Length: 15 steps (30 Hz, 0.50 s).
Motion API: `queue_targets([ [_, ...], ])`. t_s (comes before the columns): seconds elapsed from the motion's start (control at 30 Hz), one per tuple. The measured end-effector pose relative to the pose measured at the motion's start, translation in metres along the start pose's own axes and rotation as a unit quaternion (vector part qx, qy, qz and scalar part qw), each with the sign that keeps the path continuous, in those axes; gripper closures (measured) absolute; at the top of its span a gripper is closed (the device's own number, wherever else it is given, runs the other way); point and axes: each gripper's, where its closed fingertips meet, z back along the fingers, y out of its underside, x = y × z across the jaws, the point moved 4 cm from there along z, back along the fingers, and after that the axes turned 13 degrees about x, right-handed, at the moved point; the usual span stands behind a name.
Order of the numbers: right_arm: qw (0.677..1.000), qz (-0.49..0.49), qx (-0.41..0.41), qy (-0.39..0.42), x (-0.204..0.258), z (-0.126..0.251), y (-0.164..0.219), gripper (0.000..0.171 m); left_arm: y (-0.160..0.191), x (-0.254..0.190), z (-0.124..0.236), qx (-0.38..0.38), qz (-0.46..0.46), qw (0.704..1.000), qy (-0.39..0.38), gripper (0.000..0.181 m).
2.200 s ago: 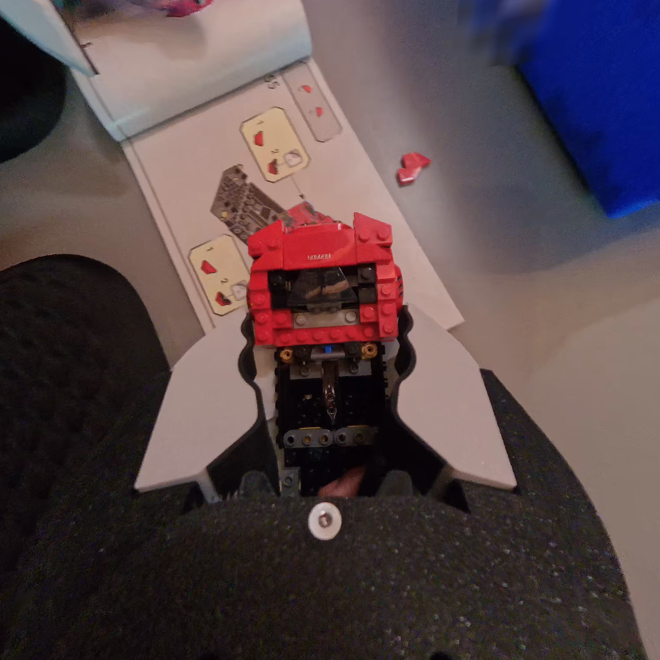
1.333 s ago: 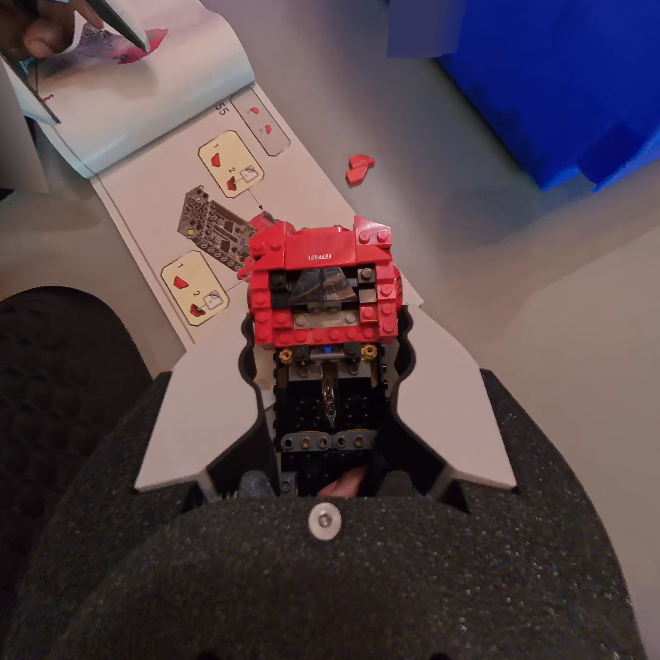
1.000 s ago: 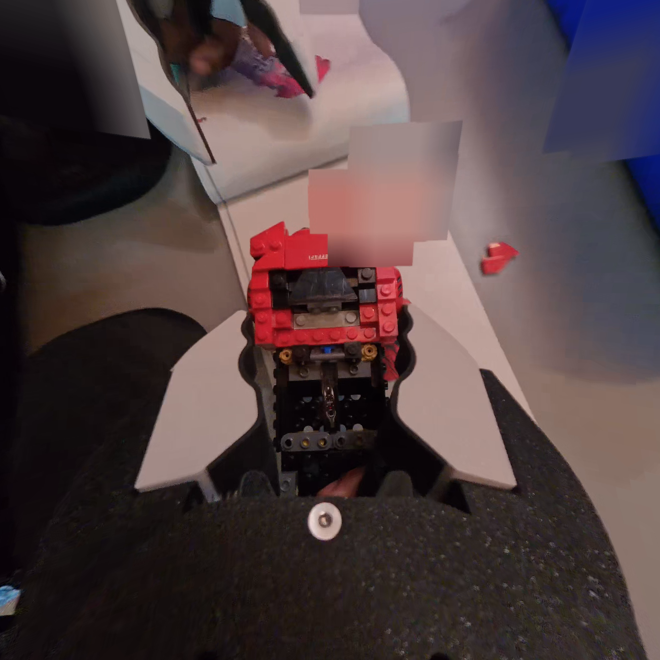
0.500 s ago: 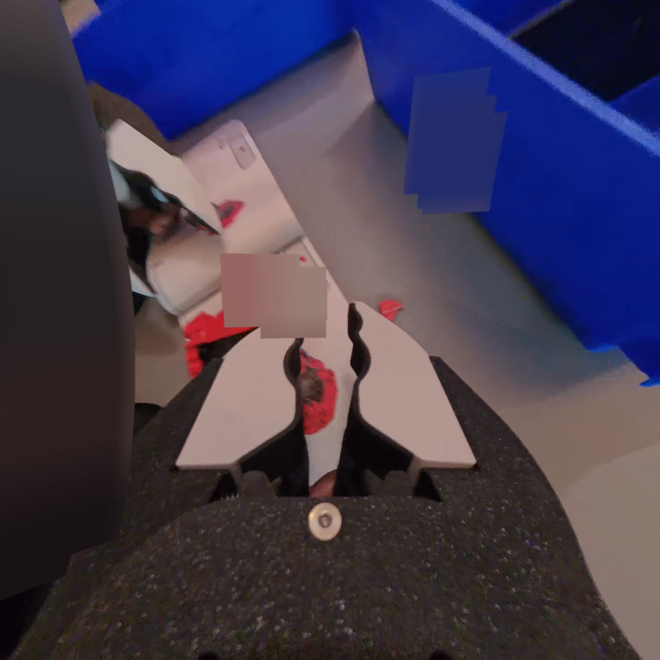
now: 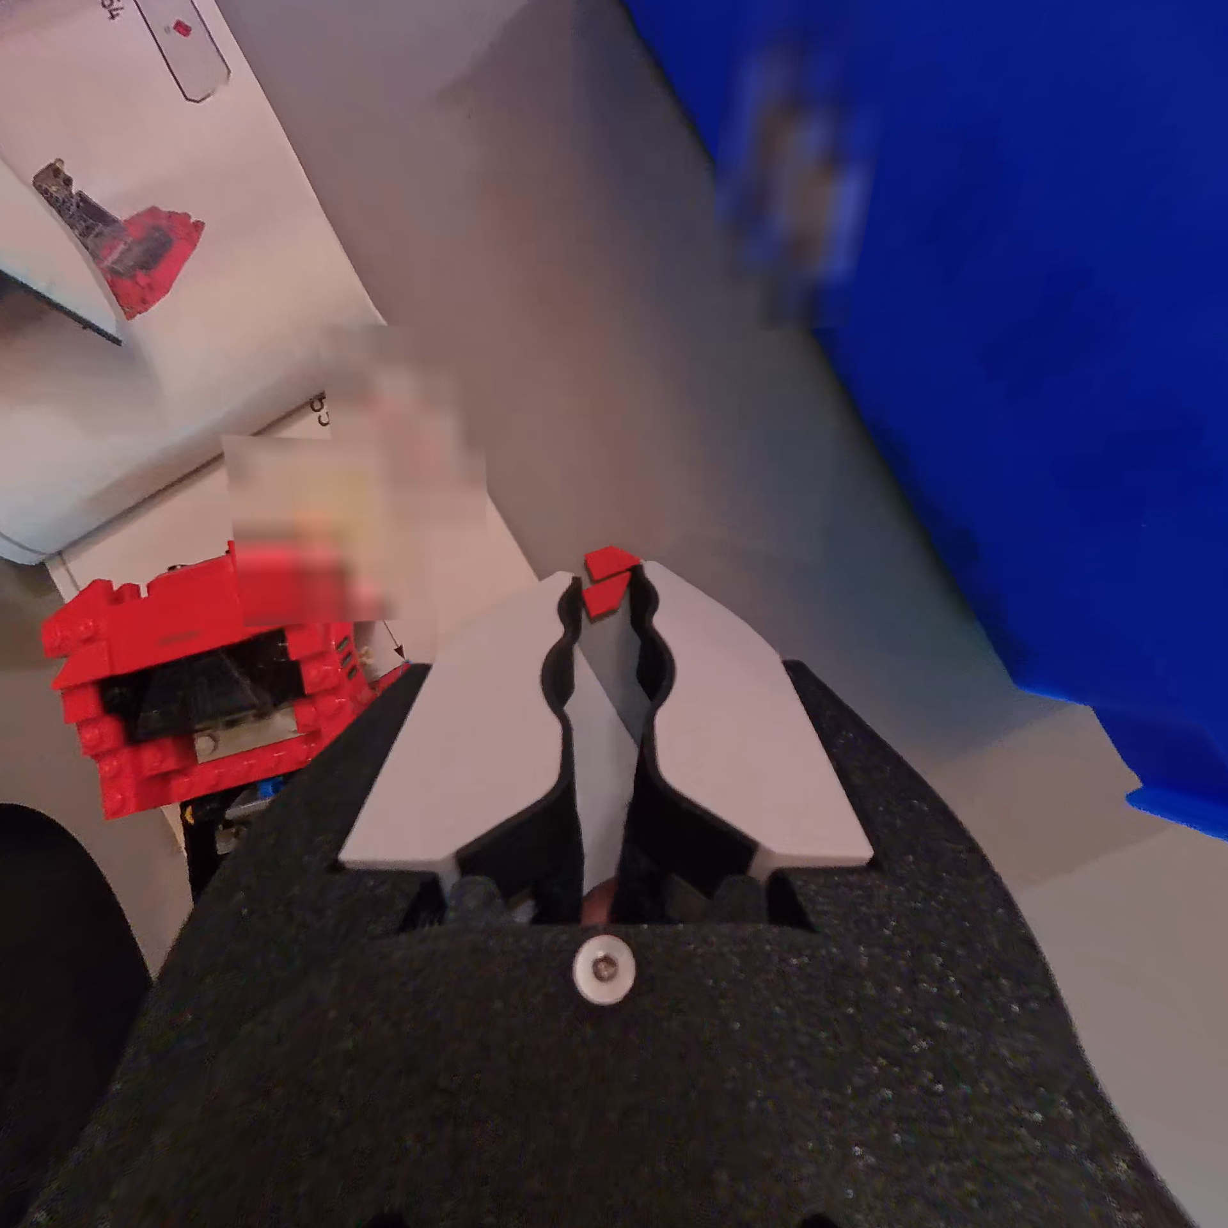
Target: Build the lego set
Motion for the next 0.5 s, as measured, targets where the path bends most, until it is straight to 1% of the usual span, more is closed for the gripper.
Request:
queue_targets([
  [0.2, 1.000, -0.007, -0.019, -0.010, -0.001, 0.000, 0.002, 0.158, 0.000, 0.001, 0.000, -0.001, 0.002, 1.000, -0.002, 0.123],
  [0.27, 0.999, -0.014, -0.036, -0.018, 0.000, 0.003, 0.001, 0.158, 0.000, 0.001, 0.000, -0.002, 0.001, 1.000, -0.006, 0.123],
  [0.4, 0.991, -0.044, -0.120, -0.047, 0.006, 0.025, -0.009, 0.158, -0.002, 0.006, 0.003, -0.015, -0.019, 0.999, -0.042, 0.126],
  [0.5, 0.971, -0.070, -0.208, -0.094, 0.016, 0.051, -0.020, 0.158, -0.003, 0.013, 0.007, -0.024, -0.073, 0.990, -0.120, 0.131],
])
